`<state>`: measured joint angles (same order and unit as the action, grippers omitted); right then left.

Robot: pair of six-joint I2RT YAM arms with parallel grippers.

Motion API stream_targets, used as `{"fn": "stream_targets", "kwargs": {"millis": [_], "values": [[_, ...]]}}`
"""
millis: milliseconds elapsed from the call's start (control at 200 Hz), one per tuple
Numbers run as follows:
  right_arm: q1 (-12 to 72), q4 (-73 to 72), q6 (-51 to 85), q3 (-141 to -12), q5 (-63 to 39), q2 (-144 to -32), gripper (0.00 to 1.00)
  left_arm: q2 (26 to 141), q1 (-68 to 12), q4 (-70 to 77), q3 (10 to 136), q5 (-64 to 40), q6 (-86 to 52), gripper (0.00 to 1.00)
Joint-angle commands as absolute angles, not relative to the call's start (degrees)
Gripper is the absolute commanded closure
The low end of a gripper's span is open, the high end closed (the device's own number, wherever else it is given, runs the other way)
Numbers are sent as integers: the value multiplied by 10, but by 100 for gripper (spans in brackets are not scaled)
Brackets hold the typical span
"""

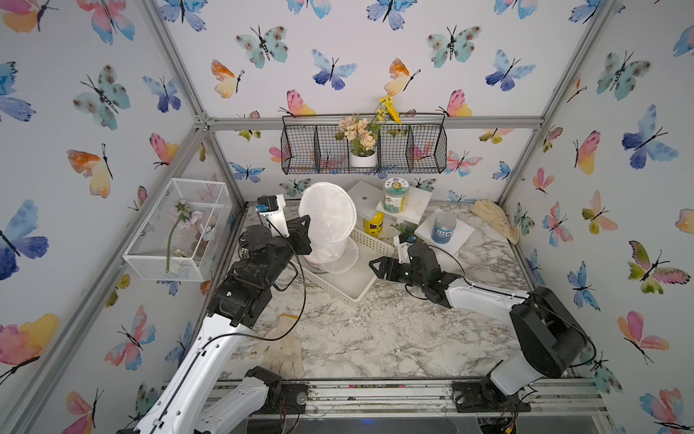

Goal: Turn the laundry bag inside out
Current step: Move the bin to the center of the board, then turn over the laundry bag.

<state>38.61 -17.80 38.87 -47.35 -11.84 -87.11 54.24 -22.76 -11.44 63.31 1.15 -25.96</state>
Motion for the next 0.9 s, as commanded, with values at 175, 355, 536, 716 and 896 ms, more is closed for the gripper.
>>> {"fn": "stream_targets", "kwargs": {"millis": [175,355,536,716,896], "values": [[394,-134,-2,-380,-48,-641,18,603,-225,-161,658,-72,-653,100],[409,-261,-204,-331,-76,-593,18,683,-231,-195,685,-242,-831,100],[438,-362,-306,-313,-43,-641,7,696,-254,-182,677,-296,-941,100],[463,-471,-341,-284,24,-690,2,669,-259,-175,671,-282,-989,100],[463,-476,-335,-261,37,-661,2,660,-259,-206,691,-252,-980,100]]}}
